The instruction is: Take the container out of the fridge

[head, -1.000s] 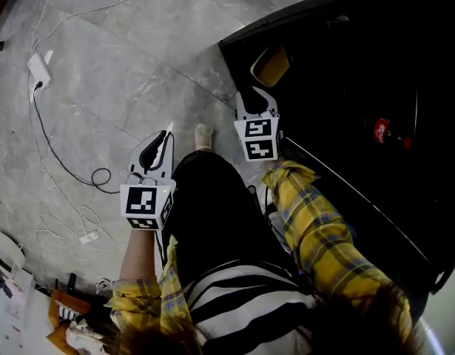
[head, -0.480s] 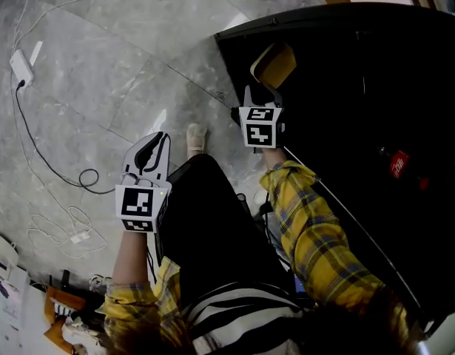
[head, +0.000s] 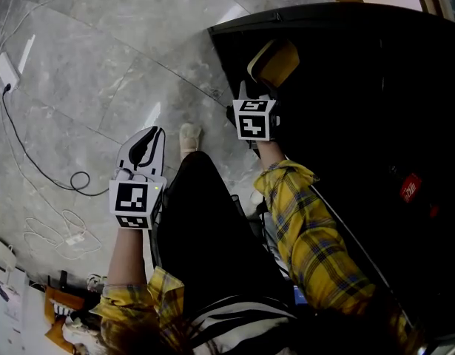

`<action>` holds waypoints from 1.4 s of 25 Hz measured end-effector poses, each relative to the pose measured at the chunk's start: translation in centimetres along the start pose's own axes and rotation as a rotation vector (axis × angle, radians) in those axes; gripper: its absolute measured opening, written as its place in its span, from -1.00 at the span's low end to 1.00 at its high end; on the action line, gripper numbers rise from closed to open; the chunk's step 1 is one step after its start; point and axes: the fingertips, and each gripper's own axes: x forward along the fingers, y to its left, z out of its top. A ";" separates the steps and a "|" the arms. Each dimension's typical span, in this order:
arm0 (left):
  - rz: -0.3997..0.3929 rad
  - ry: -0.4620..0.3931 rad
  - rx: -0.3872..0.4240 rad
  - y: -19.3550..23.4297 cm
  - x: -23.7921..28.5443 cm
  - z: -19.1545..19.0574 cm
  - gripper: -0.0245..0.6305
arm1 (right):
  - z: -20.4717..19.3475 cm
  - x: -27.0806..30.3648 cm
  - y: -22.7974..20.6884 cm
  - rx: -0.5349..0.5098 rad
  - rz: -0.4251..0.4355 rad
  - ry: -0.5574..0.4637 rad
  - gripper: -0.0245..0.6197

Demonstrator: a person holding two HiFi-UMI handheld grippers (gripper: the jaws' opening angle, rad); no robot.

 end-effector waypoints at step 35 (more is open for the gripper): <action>-0.002 -0.056 0.012 1.9 0.3 1.2 -0.80 | -0.2 1.6 -0.2 -0.164 -0.094 0.010 -0.81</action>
